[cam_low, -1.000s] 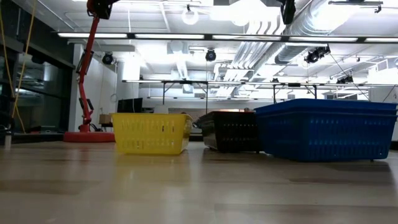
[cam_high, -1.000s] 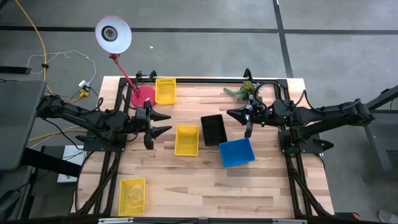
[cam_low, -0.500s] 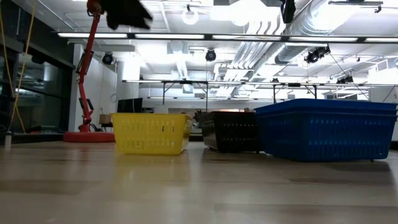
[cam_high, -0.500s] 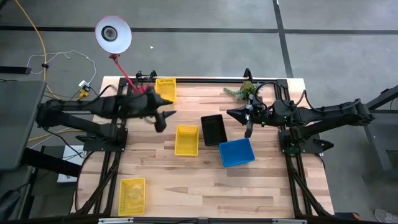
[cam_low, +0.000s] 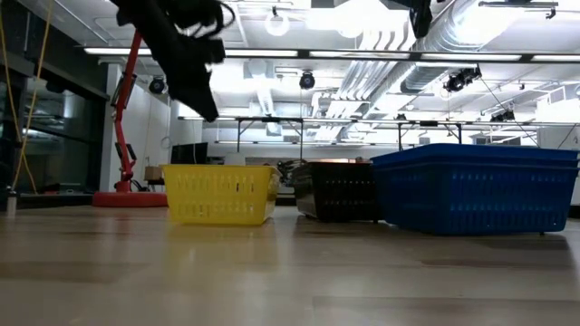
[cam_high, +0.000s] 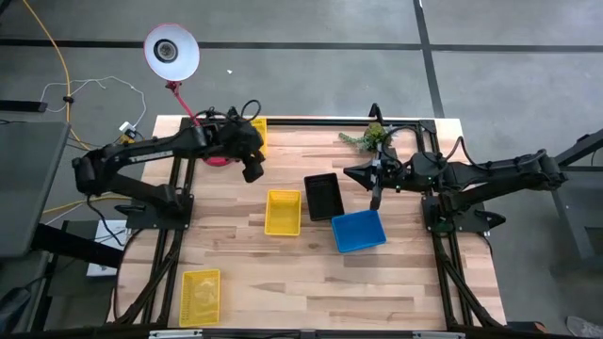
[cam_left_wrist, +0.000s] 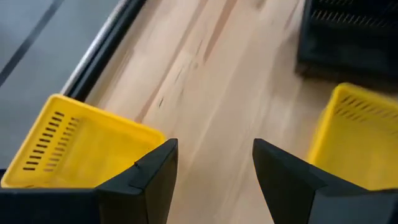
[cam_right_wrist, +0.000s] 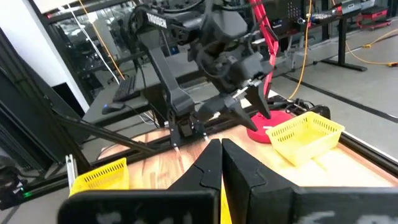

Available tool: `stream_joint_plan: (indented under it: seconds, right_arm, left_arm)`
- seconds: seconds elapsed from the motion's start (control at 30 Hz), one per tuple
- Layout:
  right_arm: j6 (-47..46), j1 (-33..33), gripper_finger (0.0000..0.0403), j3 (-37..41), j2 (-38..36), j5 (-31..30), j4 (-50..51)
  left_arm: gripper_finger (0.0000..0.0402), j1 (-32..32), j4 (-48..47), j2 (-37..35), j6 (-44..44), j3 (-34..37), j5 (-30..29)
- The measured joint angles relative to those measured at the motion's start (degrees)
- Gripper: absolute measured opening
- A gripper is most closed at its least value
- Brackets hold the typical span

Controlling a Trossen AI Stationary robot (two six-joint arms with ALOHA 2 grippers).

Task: Stack baskets by color
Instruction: Stack the top yellow bin on the middle yellow bin

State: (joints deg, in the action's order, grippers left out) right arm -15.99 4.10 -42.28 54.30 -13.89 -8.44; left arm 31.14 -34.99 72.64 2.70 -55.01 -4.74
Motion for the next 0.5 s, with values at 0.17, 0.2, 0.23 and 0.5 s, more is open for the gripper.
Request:
stream_joint_plan:
  seconds: [0.17,0.2,0.23,0.5]
  right_arm:
    - [0.0,0.0,0.0,0.0,0.0,0.0,0.1]
    - [0.0,0.0,0.0,0.0,0.0,0.0,0.1]
    - [0.0,0.0,0.0,0.0,0.0,0.0,0.1]
    - [0.0,0.0,0.0,0.0,0.0,0.1,0.1]
  left_arm:
    - [0.0195,1.7,-0.4,4.6,5.6,0.0,-0.3]
    - [0.0195,2.1,-0.9,5.5,6.7,0.0,-0.4]
    - [0.0195,2.4,-1.4,6.3,8.1,0.0,-0.6]
    - [0.0195,2.7,-2.6,11.0,19.3,0.0,-8.8]
